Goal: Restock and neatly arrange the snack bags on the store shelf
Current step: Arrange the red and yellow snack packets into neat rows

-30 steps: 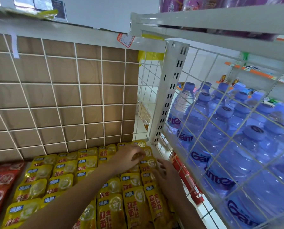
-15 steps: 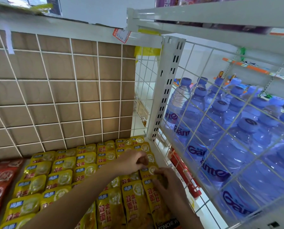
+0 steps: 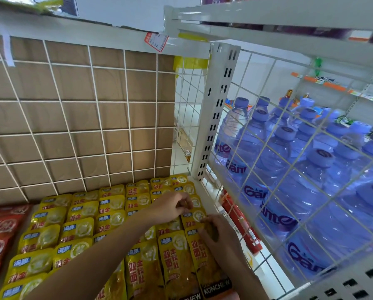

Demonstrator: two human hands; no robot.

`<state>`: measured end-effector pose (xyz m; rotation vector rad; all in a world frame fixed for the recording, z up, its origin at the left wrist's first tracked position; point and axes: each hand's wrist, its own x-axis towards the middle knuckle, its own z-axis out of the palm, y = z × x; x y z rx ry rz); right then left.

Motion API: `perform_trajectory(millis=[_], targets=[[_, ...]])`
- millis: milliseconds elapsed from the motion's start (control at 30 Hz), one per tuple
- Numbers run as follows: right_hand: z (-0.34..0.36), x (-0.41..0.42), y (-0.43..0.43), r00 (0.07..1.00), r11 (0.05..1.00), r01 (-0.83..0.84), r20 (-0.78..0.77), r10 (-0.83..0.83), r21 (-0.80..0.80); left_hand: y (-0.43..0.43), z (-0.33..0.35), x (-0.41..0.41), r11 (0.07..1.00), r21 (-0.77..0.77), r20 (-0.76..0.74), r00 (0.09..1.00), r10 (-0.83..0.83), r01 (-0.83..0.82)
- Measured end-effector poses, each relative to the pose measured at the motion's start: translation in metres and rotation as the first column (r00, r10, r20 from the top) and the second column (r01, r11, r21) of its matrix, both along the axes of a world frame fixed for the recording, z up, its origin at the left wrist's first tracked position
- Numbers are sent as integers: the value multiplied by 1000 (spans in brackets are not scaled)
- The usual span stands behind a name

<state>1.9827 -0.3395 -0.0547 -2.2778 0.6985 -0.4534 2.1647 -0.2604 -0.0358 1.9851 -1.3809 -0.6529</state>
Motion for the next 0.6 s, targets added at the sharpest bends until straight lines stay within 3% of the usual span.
perform_trajectory(millis=[600], targets=[[2, -2, -3, 999, 997, 37, 24, -39, 73, 5, -2, -1, 998, -50, 34, 999, 40, -38]])
